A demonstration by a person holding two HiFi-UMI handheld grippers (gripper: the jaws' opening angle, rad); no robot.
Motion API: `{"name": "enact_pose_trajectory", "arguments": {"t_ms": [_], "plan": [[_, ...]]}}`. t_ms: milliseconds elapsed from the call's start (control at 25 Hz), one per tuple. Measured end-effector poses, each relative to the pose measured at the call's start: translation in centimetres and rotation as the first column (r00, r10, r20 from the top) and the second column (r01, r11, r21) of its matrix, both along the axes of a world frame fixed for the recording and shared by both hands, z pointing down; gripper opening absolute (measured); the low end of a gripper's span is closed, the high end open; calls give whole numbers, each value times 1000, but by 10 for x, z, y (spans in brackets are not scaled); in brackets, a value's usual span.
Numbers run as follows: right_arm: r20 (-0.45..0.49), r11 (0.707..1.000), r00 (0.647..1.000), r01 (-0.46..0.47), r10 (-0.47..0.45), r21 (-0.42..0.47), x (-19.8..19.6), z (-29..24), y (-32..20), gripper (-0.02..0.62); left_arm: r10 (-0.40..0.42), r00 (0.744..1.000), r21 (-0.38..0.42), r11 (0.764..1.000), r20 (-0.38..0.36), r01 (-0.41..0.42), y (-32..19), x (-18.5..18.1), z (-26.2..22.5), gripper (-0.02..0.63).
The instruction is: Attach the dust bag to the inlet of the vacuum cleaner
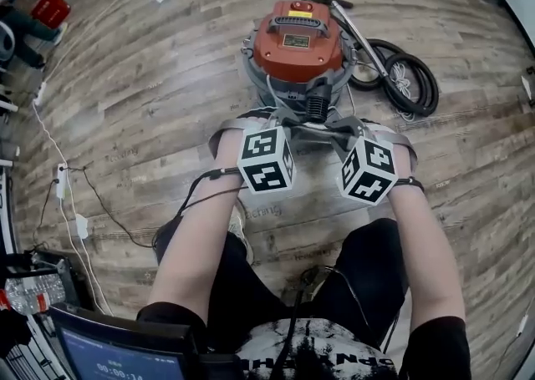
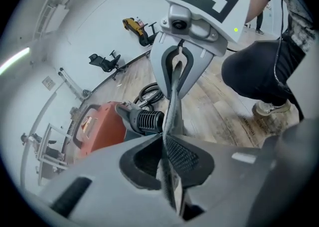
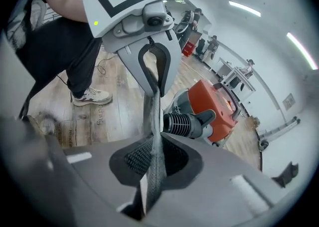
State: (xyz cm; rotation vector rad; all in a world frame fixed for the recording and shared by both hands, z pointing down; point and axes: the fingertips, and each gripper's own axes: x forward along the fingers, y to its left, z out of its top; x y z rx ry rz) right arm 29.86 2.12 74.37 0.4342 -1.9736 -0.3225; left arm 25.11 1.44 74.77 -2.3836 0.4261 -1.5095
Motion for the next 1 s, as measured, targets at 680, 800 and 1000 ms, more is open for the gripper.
{"name": "enact_pose_trajectory", "arguments": {"t_ms": [680, 800, 1000], "plan": [[-52, 999, 998, -42, 43, 14, 0, 4, -26, 29, 20, 1000, -45, 999, -8, -20, -13, -1, 10, 28], [-59, 998, 997, -54, 55, 14, -1, 7, -34, 29, 26, 1000, -68, 997, -10, -27, -16, -1, 17, 29], [-51, 997, 996, -69, 70, 18, -2, 4, -33, 29, 45, 999, -76, 996, -27, -47, -15, 7, 20, 48]]}}
